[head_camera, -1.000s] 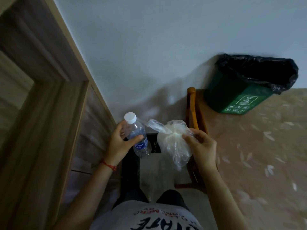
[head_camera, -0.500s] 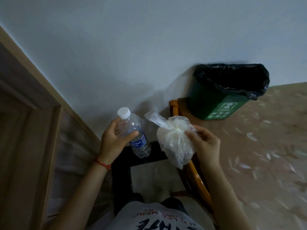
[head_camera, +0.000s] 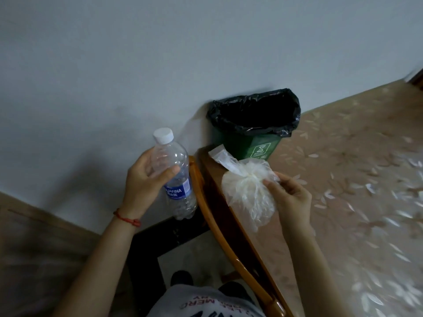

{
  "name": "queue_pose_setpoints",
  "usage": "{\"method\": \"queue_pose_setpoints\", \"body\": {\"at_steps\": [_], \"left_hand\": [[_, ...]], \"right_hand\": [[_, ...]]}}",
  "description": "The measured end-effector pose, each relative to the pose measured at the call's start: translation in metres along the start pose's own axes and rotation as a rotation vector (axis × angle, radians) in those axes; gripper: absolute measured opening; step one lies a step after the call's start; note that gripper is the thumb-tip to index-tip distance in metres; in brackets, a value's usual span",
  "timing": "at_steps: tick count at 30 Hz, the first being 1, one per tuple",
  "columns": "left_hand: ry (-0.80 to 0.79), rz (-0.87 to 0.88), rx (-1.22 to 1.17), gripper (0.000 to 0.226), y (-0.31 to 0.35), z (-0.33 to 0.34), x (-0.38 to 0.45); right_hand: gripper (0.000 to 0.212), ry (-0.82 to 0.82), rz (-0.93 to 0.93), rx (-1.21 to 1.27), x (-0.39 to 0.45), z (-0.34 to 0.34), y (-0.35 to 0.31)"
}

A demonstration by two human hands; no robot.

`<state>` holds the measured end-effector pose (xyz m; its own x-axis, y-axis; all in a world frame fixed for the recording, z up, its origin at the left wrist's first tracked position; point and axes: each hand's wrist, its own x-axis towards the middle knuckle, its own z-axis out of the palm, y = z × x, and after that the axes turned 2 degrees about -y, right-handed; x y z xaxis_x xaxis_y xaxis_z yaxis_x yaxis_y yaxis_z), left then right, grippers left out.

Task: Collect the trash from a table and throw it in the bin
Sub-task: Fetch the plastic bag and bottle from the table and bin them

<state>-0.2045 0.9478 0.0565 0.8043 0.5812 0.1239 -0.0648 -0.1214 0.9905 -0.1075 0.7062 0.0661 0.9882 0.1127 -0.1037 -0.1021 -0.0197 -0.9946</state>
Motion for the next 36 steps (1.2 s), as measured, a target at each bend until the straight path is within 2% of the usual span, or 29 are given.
{"method": "queue_pose_setpoints", "body": {"at_steps": [8, 14, 22, 26, 32, 36], "left_hand": [[-0.015, 0.056, -0.036, 0.049, 0.011, 0.008, 0.041], [-0.161, 0.057, -0.071, 0.047, 0.01, 0.016, 0.081], [-0.242, 0.025, -0.132, 0.048, -0.002, 0.03, 0.109], [-0.206, -0.011, -0.115, 0.044, -0.008, 0.038, 0.113], [-0.19, -0.039, -0.119, 0.05, -0.011, 0.047, 0.11], [-0.18, -0.071, -0.108, 0.048, -0.013, 0.048, 0.108]], "right_hand": [[0.022, 0.08, 0.018, 0.015, 0.017, -0.003, -0.003], [0.026, 0.203, 0.008, 0.042, 0.024, 0.016, -0.005], [0.018, 0.262, -0.019, 0.066, 0.034, 0.037, -0.015], [0.016, 0.264, -0.034, 0.073, 0.052, 0.039, -0.032], [0.014, 0.274, -0.1, 0.103, 0.091, 0.04, -0.06], [0.017, 0.341, -0.114, 0.073, 0.128, 0.046, -0.063]]}}
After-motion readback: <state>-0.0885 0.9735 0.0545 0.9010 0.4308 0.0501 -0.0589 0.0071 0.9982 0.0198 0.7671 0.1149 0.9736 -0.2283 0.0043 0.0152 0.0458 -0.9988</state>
